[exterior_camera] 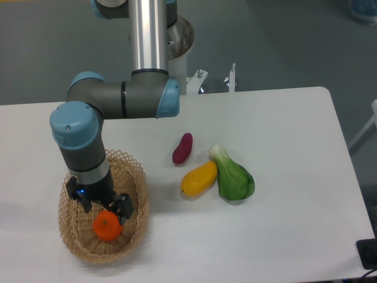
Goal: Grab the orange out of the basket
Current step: 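Lower the gripper into the wicker basket toward the orange, then close the gripper fingers around the orange inside the basket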
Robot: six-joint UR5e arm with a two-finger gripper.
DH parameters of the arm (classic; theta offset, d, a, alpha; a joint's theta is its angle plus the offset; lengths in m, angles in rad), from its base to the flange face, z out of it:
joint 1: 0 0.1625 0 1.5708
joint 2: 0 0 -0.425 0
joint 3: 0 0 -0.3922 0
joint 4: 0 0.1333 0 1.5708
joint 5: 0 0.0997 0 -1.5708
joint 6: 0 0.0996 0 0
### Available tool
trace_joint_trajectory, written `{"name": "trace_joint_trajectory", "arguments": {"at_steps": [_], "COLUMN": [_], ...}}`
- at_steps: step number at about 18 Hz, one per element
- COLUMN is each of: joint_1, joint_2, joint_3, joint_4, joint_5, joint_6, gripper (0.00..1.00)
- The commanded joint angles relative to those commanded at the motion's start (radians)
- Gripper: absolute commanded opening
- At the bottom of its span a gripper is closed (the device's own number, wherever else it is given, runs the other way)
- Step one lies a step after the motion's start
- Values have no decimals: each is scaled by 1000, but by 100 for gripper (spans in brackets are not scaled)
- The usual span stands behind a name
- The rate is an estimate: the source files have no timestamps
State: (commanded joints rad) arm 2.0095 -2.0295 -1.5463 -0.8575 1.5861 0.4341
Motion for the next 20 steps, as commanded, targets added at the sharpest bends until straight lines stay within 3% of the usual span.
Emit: {"name": "trace_joint_trajectory", "arguments": {"at_steps": [14,20], "joint_1": [-8,-12], "joint_2": [-12,-84], "joint_3": [-29,-18], "joint_4": [-2,0], "joint_5": [-5,-6], "joint_6": [-21,-55], "gripper": [100,100]}}
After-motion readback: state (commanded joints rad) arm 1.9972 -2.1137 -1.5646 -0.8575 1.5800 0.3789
